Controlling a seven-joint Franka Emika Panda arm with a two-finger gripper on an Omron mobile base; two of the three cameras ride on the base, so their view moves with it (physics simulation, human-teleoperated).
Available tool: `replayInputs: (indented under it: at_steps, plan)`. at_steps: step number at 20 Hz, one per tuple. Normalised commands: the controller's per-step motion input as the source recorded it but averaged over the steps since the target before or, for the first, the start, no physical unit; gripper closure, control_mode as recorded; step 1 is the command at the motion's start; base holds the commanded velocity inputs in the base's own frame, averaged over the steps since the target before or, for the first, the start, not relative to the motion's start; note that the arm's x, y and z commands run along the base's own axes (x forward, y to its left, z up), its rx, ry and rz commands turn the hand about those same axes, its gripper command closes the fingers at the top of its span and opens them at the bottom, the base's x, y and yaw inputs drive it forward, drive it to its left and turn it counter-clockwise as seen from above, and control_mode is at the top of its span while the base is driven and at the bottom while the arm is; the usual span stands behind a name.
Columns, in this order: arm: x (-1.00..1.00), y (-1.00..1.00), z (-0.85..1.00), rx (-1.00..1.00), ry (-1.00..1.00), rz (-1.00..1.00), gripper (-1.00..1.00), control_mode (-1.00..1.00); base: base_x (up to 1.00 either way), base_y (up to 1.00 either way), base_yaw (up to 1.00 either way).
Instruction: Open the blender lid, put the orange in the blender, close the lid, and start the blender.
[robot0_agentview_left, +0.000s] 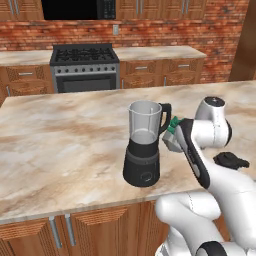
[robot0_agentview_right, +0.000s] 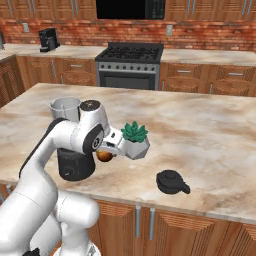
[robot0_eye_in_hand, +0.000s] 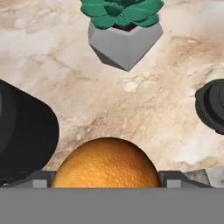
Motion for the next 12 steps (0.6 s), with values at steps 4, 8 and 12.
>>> replayInputs:
  at_steps: [4, 8, 12]
  plan:
    - [-0.05, 0.09, 1.0, 0.0, -0.16, 0.01, 1.0, -1.0, 0.0, 0.0, 0.0]
    - [-0.09, 0.23, 1.0, -0.02, -0.14, 0.02, 1.0, -1.0, 0.0, 0.0, 0.0]
    - [-0.14, 0.48, 0.99, -0.05, -0.09, 0.0, 1.0, -1.0, 0.0, 0.0, 0.0]
